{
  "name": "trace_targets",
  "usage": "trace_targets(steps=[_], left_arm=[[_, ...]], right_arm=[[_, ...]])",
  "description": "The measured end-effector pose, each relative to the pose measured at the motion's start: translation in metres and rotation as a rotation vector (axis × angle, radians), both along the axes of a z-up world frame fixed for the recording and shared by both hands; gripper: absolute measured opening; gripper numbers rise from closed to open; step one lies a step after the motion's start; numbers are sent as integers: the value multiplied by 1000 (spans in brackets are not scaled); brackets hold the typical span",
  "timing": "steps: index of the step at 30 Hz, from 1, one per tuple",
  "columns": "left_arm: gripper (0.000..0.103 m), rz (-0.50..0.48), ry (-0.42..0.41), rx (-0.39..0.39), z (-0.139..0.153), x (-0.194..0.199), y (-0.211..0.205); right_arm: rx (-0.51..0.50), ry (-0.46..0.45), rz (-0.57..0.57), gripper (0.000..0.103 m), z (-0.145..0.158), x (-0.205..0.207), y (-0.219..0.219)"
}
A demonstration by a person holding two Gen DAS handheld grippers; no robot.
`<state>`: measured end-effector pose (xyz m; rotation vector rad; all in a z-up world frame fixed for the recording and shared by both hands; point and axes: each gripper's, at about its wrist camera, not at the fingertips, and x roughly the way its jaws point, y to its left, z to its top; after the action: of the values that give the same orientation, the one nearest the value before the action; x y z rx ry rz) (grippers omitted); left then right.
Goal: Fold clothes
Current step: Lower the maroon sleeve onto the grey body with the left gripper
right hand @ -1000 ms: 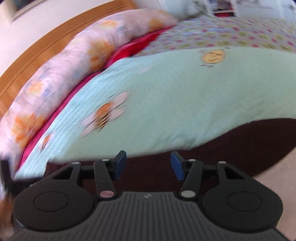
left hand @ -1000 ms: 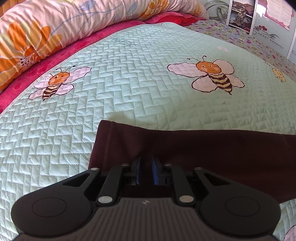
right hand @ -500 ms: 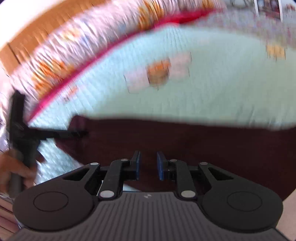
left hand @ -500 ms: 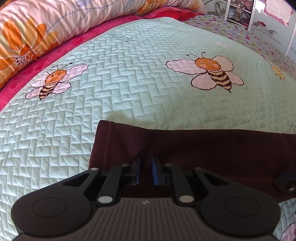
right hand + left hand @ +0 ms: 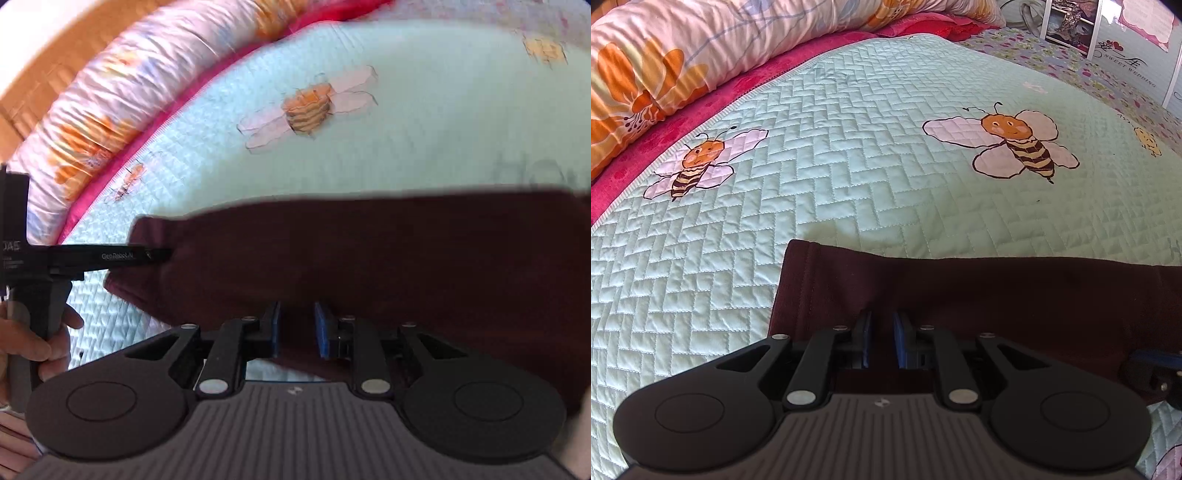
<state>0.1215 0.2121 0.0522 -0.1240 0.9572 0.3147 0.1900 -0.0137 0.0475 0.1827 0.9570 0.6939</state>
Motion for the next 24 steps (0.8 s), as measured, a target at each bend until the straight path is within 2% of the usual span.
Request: trace_targets(steps=[2,3,6,9,11,12,15,18,20,21,22,24], left_arm=[[15,0,-3,6,0,-1,-1],[15,0,-5,9,0,-1,-2],[15,-2,-11,12,-1,-2,-2],[15,-5,-6,20,-1,-1,-3],[15,-1,-2,12,0,0,-2],[15,3,-3,4,1,0,-1],[16,40,-36,-50,2,-6,7],[17,73,-54,6,8,-10,-1],[19,74,-78,145,16,-15,-19],[20,61,-103,166,21,-18,-27],[22,25,-132,132,27,-20,-37],[33,-47,-189,64,39,-25,-56]], right_arm=[[90,11,44,26,11,2,1],[138,-31,37,25,20,-3,-2],[107,-141,-49,26,33,-16,-12],[48,56,-107,28,-3,-4,-17],[139,38,-100,28,-8,-8,-24],[197,62,-89,28,-7,-9,-29],[296,-37,-122,28,12,-32,-52],[292,-101,-191,28,21,-61,-83],[255,-136,-228,28,23,-77,-97],[229,-158,-247,28,25,-81,-102],[221,-166,-250,28,28,-82,-107],[188,-173,-244,28,28,-83,-116]])
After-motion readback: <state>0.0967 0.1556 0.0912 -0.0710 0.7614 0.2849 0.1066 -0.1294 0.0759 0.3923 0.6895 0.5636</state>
